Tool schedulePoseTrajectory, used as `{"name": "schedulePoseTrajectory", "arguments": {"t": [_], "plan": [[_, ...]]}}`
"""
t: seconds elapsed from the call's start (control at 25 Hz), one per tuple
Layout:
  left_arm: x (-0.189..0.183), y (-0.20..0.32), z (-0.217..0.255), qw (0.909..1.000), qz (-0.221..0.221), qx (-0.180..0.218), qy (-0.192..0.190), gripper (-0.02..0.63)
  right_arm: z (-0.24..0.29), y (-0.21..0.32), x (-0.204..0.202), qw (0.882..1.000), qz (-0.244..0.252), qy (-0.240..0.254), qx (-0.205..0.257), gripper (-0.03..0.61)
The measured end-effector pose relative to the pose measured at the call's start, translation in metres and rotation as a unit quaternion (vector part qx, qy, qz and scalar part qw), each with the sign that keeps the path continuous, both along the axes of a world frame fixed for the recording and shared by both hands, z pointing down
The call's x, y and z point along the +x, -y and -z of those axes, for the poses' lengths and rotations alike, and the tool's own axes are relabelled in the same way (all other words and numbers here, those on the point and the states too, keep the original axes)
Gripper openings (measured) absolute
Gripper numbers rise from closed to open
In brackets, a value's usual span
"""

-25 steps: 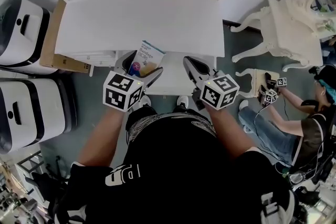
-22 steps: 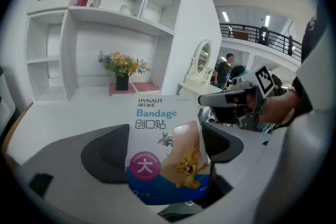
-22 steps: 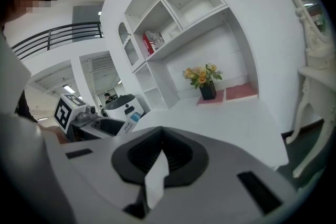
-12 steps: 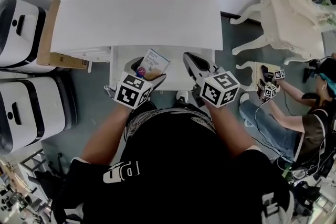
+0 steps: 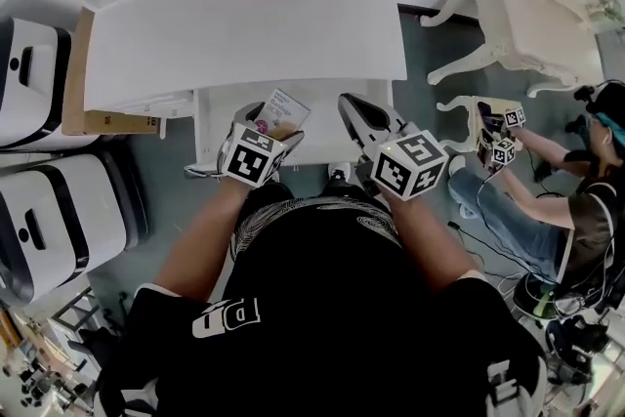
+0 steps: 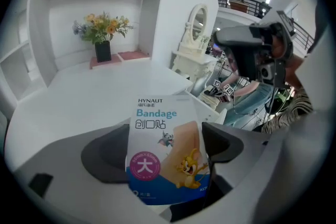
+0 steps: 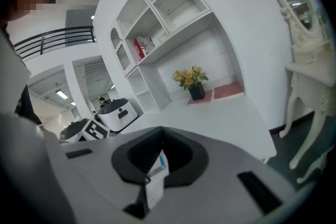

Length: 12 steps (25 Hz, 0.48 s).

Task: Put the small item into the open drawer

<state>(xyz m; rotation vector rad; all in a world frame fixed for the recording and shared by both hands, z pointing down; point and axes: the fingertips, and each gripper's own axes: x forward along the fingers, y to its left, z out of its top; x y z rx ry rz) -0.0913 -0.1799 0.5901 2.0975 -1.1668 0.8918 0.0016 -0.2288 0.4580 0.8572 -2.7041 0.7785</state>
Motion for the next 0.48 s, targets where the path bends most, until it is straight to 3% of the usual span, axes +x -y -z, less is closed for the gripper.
{"name": "schedulePoseTrajectory", "arguments": {"t": [0.48], "plan": [[0.021, 0.019, -0.095, 0.9924, -0.081, -0.066, 0.066, 0.425, -0.012, 0.003, 0.037, 0.999, -0.043, -0.001, -0.011, 0.009]]}}
